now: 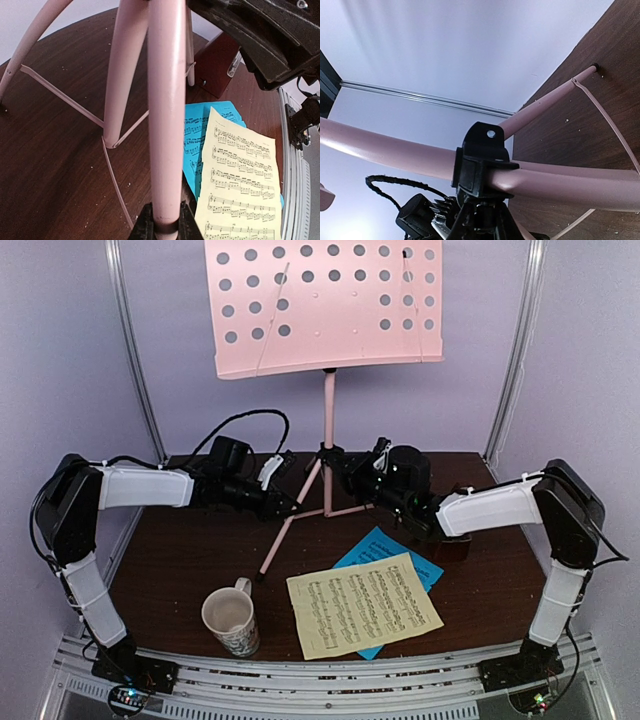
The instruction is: Pack up the instrument practice props
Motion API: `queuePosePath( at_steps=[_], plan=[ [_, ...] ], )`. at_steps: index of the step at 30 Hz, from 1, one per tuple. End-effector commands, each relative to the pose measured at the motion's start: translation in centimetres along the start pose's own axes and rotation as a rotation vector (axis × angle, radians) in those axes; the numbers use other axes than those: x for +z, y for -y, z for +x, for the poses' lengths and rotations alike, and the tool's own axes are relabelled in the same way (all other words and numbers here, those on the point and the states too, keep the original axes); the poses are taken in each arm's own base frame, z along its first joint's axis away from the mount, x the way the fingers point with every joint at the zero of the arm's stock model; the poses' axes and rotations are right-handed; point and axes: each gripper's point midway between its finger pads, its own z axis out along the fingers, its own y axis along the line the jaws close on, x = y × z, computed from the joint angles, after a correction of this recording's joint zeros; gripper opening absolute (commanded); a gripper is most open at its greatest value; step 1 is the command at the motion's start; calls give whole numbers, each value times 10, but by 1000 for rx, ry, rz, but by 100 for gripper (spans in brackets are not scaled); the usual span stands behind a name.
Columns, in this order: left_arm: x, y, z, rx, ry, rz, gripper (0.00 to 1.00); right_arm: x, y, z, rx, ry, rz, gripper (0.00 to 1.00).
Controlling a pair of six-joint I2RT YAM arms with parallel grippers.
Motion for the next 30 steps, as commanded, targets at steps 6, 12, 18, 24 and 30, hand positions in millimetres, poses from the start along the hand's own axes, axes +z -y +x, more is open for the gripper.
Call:
queuePosePath(
  at_steps=[6, 12, 18, 24, 30],
  plan=[
    [-7, -12, -17, -3, 35, -58, 0, -15, -11, 3, -584, 79, 118, 2],
    [-6, -13, -16, -7, 32, -60, 0, -19, 3, 26, -1286, 23, 346, 0],
    [-6, -12, -16, -9, 32, -56, 0, -26, -1, 29, -1921, -23, 525, 0],
    [-7, -12, -17, -8, 35, -56, 0, -19, -3, 24, -2349, -2, 744, 2],
    [-8, -12, -18, -6, 36, -59, 0, -24, -44, 33, -2075, 68, 500, 45]
  ],
)
